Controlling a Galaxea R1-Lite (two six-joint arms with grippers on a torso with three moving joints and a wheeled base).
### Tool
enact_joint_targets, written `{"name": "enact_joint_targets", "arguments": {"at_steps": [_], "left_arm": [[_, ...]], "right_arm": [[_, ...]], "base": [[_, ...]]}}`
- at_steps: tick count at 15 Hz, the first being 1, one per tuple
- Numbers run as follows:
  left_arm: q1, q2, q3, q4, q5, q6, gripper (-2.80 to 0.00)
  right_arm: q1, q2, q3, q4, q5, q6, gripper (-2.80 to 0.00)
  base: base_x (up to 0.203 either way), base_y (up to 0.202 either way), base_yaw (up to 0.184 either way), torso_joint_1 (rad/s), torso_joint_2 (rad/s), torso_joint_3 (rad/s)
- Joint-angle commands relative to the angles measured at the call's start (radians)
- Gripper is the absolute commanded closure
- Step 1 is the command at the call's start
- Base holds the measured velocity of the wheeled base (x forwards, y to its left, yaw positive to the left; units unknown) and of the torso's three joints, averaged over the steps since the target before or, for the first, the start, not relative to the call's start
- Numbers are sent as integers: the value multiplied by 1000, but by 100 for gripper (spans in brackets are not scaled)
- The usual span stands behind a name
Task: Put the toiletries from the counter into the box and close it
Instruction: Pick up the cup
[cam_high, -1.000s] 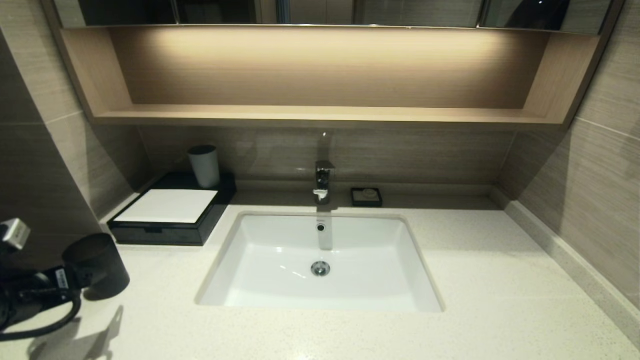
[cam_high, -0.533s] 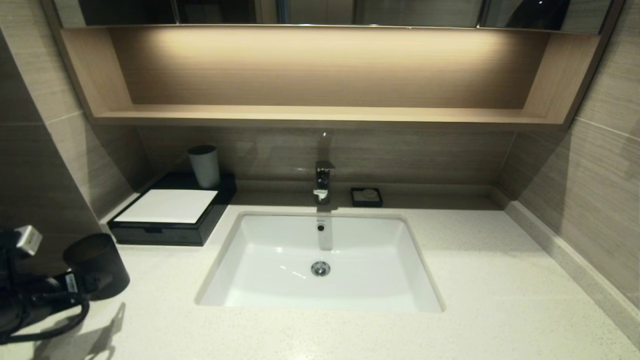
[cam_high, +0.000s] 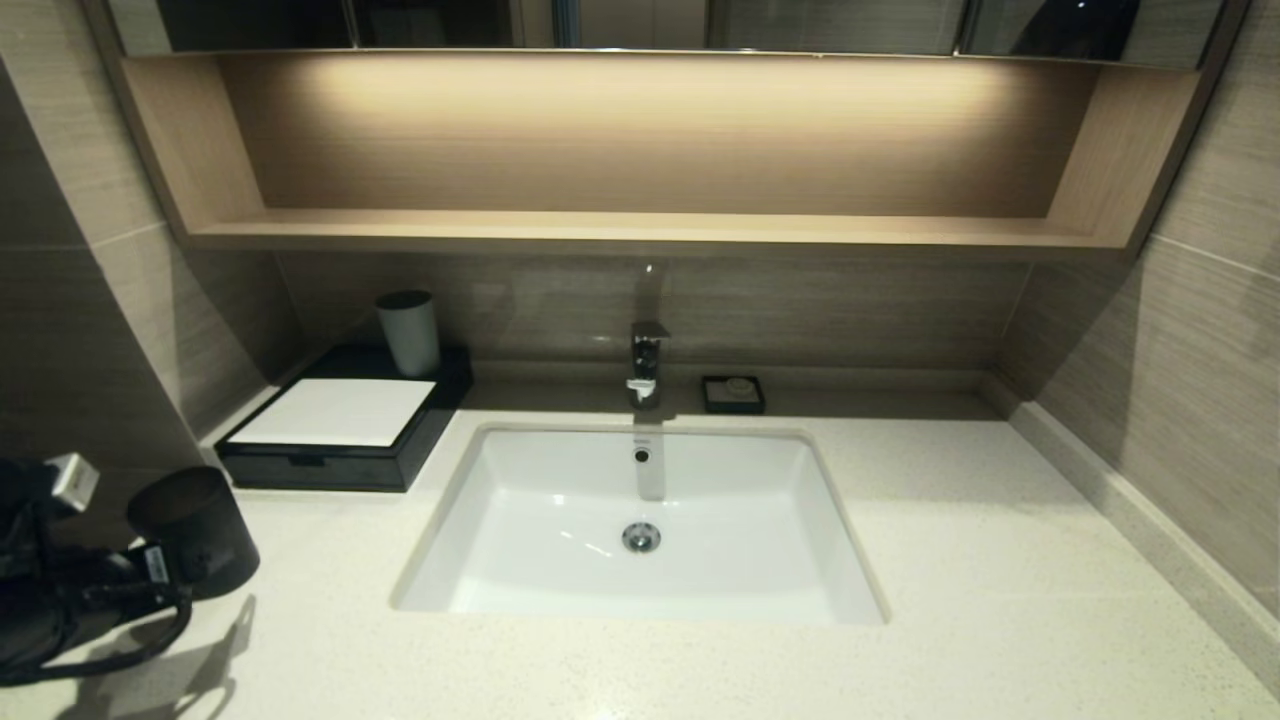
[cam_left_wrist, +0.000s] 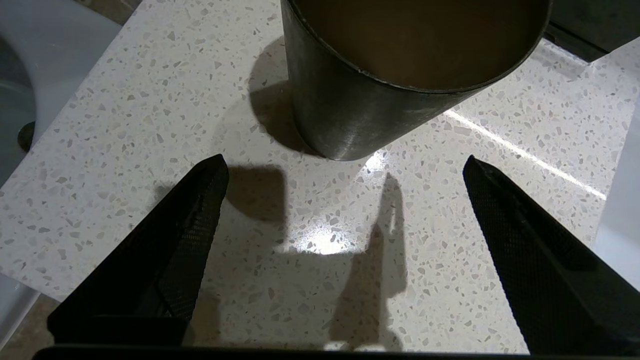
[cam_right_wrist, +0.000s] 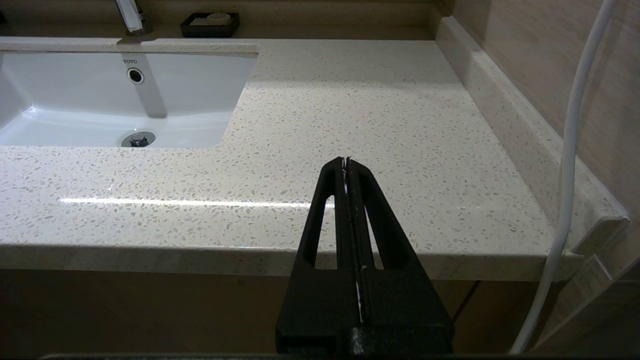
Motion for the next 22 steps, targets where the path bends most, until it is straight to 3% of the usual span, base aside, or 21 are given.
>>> {"name": "enact_joint_targets", "arguments": {"at_steps": [1, 6, 12, 22], "left_arm": [[1, 24, 1, -4, 1, -1, -280], [0, 77, -1, -20, -1, 15, -280], [0, 174, 27, -208, 1, 26, -280], [-16, 185, 25, -216, -7, 28, -280]], "right_arm": [[0, 0, 2, 0, 0, 0, 0], [0, 0, 2, 0, 0, 0, 0], [0, 0, 0, 0, 0, 0, 0], [0, 0, 2, 0, 0, 0, 0]], "base": [[0, 0, 0, 0, 0, 0], [0, 0, 0, 0, 0, 0], [0, 0, 0, 0, 0, 0], [0, 0, 0, 0, 0, 0]]}}
